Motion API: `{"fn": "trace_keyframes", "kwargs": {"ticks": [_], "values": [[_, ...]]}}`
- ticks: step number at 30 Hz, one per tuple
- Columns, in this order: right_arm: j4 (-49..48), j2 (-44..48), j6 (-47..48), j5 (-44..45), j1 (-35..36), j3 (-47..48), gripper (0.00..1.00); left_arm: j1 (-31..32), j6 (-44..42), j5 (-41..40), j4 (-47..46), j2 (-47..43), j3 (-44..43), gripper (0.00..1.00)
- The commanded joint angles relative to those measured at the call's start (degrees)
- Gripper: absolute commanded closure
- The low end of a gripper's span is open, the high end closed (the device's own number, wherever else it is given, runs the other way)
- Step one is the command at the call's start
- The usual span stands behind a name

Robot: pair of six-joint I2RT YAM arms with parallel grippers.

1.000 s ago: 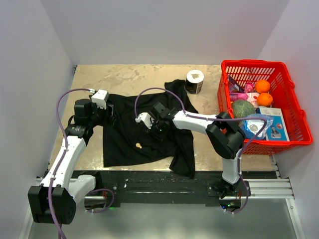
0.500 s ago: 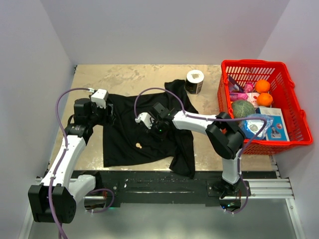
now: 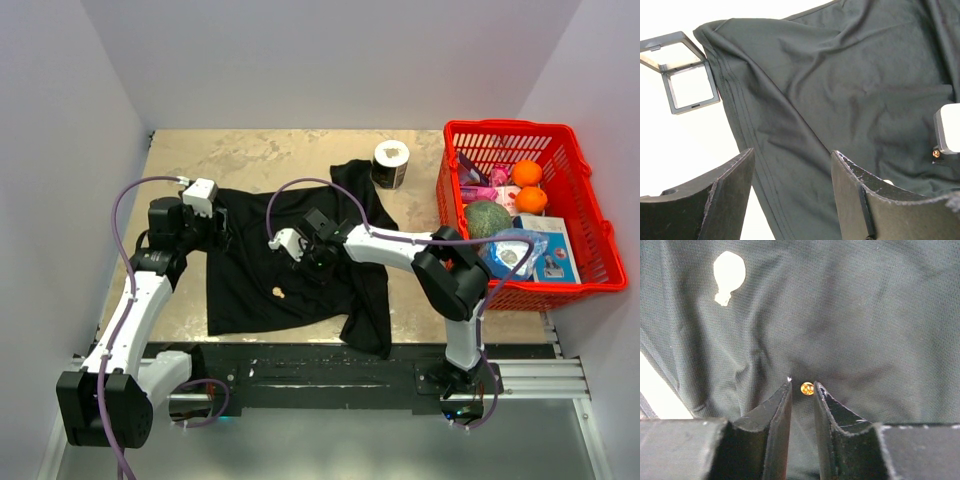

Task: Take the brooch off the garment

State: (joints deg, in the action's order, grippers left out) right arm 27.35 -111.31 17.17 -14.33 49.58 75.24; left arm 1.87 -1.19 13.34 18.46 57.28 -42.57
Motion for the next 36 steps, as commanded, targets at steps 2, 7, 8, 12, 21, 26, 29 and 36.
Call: {"fn": "trace_keyframes", "kwargs": {"ticks": [2, 7, 8, 12, 21, 26, 29, 36], "values": [[-1.0, 0.6, -1.2, 2.5, 0.7, 1.2, 0.75, -0.6, -0.7, 1.2, -2.4, 0.1, -1.9, 0.34], [-1.1, 0.6, -1.3, 3.5, 0.7, 1.4, 0.78, -0.7, -0.8, 1.3, -2.5, 0.3, -1.9, 0.34], [-1.1, 0.7, -1.3, 3.8, 0.7, 1.2, 0.78, -0.6, -0.8, 1.3, -2.5, 0.2, -2.0, 0.34], [-0.8, 1.7, -1.2, 4.0, 0.7, 0.8, 0.78, -0.6, -1.1, 1.3, -2.3, 0.6, -2.2, 0.34], [-0.8, 2.7, -1.3, 4.0, 0.8, -0.1, 0.78, -0.6, -0.7, 1.9, -3.2, 1.4, -2.0, 0.34], [-1.1, 2.4, -1.5, 4.7, 1.2, -0.4, 0.78, -0.6, -1.0, 1.8, -3.2, 1.4, -2.0, 0.34], [-1.4, 1.9, -1.7, 5.7, 1.6, -0.6, 0.8, -0.6, -0.8, 1.6, -3.2, 1.5, -1.9, 0.34], [-1.8, 1.9, -1.9, 7.5, 2.1, -0.8, 0.83, -0.6, -0.8, 1.9, -3.3, 1.5, -1.7, 0.34]]}}
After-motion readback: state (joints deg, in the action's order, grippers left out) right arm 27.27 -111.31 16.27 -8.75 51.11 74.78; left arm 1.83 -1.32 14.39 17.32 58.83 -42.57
